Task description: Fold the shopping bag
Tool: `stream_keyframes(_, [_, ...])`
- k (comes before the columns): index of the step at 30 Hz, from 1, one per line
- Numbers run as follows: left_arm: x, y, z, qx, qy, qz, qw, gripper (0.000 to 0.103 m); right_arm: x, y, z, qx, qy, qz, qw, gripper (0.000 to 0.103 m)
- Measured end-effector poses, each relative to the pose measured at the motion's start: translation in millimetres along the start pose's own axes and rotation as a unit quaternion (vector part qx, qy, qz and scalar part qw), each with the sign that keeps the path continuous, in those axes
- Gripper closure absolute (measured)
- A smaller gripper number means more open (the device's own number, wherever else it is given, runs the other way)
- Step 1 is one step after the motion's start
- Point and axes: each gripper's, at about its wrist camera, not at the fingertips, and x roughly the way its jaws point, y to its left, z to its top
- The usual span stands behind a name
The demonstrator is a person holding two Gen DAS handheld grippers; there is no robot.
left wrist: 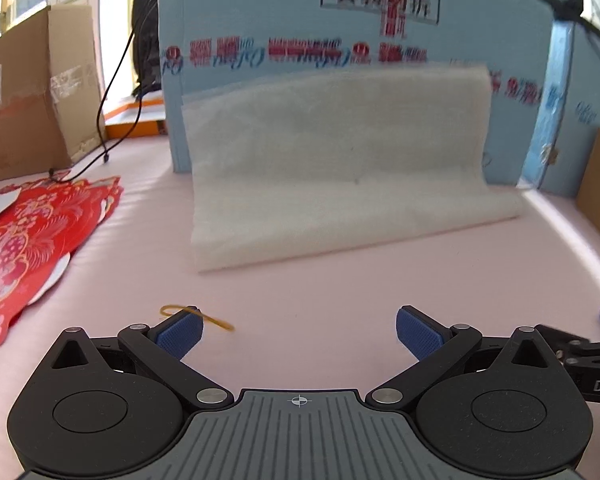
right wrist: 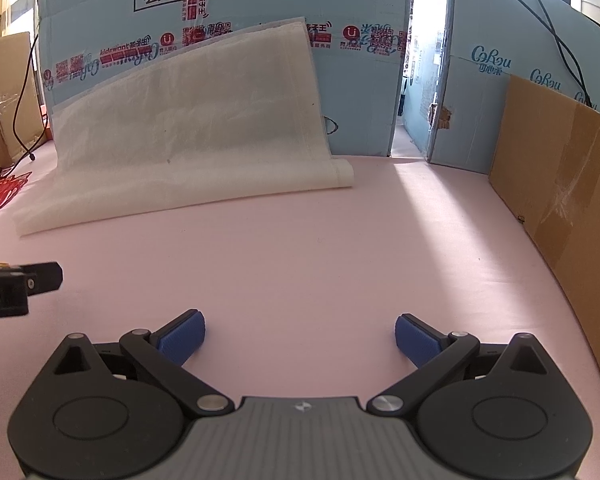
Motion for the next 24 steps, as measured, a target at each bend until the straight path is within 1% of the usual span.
stream_keyframes(3, [-10, 10, 10, 0.004, -0.009, -0.019, 0.9998, 0.0, -11, -1, 9, -0.022, -0.022, 0.019, 0.999, 0.001])
stream_keyframes(5, [-20, 19, 21, 0.015, -0.024, -0.03, 0.9992, 0.0, -19, -4, 22, -0.034, -0.033, 0.041, 0.998, 0.001])
stream_keyframes(10, [-39, 37, 50, 0.034, -0.061, -0.022, 0.9973, 0.0, -41, -16, 64, -0.038, -0.076, 0.068, 0.994, 0.003])
stream_keyframes(13, [-46, 46, 69, 0.065, -0.075, -0.026, 0.9948, 0.0, -56, -24, 97, -0.036, -0.103, 0.101, 0.989, 0.003])
stream_keyframes(15, [-43, 53, 83, 0.083, -0.074, -0.03, 0.9933, 0.0, -62, -28, 117, -0.038, -0.113, 0.12, 0.986, 0.002])
stream_keyframes(17, [-33, 59, 91, 0.08, -0.071, -0.029, 0.9938, 0.0, -64, -29, 136, -0.045, -0.119, 0.134, 0.983, 0.002])
stream_keyframes(19, [-22, 65, 99, 0.077, -0.067, -0.028, 0.9944, 0.0, -62, -28, 149, -0.046, -0.129, 0.137, 0.981, 0.002])
stream_keyframes(20, [-16, 69, 103, 0.076, -0.065, -0.027, 0.9946, 0.004, -60, -28, 153, -0.04, -0.131, 0.136, 0.981, 0.002])
stream_keyframes(21, [-9, 73, 106, 0.065, -0.062, -0.026, 0.9956, 0.01, -57, -27, 155, -0.029, -0.132, 0.136, 0.981, 0.002])
stream_keyframes(22, [-1, 78, 108, 0.049, -0.059, -0.025, 0.9967, 0.013, -52, -26, 155, -0.013, -0.129, 0.139, 0.982, 0.002])
stream_keyframes(24, [15, 86, 110, 0.022, -0.053, -0.028, 0.998, 0.022, -40, -27, 150, 0.037, -0.116, 0.15, 0.981, 0.002])
